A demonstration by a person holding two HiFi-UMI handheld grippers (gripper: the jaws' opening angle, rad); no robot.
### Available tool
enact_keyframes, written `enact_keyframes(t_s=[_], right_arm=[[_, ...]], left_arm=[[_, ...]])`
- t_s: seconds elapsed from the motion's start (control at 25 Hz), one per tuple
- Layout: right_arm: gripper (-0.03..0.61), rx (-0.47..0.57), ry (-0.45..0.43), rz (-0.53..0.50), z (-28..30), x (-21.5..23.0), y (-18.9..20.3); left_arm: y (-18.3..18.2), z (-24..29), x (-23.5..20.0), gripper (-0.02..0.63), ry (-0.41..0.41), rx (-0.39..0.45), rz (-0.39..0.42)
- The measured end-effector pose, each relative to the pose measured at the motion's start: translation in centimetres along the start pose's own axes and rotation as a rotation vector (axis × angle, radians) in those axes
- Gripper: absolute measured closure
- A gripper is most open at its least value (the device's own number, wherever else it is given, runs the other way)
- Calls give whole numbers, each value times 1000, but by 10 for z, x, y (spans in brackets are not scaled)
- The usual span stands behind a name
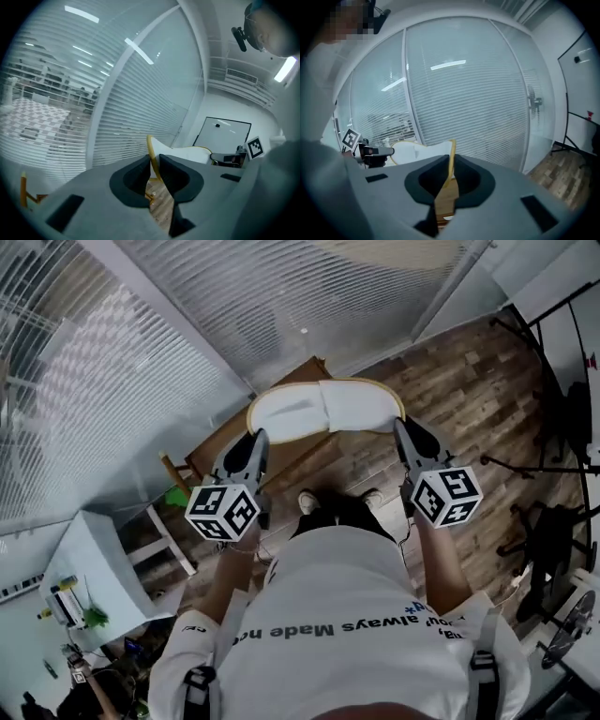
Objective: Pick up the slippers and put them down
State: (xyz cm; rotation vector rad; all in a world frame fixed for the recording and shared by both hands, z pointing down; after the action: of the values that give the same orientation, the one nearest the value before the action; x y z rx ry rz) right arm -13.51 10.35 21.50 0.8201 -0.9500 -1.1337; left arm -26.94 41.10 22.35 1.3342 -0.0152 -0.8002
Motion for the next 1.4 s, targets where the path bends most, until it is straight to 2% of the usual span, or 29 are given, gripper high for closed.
enact_keyframes(t_s=[0.2, 0.6, 0.84, 1.16, 1.4], right_arm=[[541, 46, 155, 77, -55, 63, 12], [541, 110, 377, 192, -149, 185, 34], [541, 150, 507, 248, -222, 253, 44], [541, 191, 722, 336, -309, 304, 73], [541, 205, 832, 381, -347, 315, 86]], left_arm=[[2, 66, 55, 549, 152, -72, 72], [24, 185, 180, 551, 362, -176, 164], [43, 249, 272, 551, 488, -228, 211], [80, 314, 373, 552, 695, -325, 274], [97, 339, 420, 552, 800, -382, 299]])
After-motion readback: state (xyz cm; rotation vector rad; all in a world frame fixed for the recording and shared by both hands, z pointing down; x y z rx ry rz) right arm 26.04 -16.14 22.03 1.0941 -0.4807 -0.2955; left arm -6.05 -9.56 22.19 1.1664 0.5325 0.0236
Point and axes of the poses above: the fingertips, and each gripper's own axes: z forward along the fingers, x to its right, y out of its underside, the point moved 8 cm from there along -z, backward along the fingers, and after that the axes turned 8 degrees about y, right-handed, at the moved point
